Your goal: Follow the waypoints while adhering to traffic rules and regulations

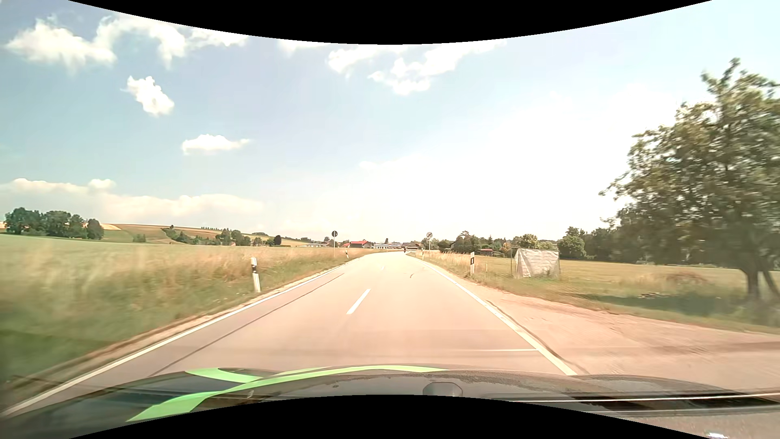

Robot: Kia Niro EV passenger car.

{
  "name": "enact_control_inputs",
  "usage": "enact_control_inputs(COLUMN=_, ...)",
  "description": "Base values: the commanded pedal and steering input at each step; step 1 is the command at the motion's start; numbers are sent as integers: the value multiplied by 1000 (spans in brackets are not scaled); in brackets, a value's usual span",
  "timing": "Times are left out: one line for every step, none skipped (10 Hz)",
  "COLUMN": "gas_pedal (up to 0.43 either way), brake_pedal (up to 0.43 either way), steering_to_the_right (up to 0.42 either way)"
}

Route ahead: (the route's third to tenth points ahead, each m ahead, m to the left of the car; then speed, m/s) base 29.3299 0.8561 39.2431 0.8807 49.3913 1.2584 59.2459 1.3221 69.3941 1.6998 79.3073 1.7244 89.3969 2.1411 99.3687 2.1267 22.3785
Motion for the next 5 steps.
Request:
enact_control_inputs(gas_pedal=358, brake_pedal=0, steering_to_the_right=-17)
enact_control_inputs(gas_pedal=358, brake_pedal=0, steering_to_the_right=-16)
enact_control_inputs(gas_pedal=358, brake_pedal=0, steering_to_the_right=-16)
enact_control_inputs(gas_pedal=370, brake_pedal=0, steering_to_the_right=-16)
enact_control_inputs(gas_pedal=378, brake_pedal=0, steering_to_the_right=-16)
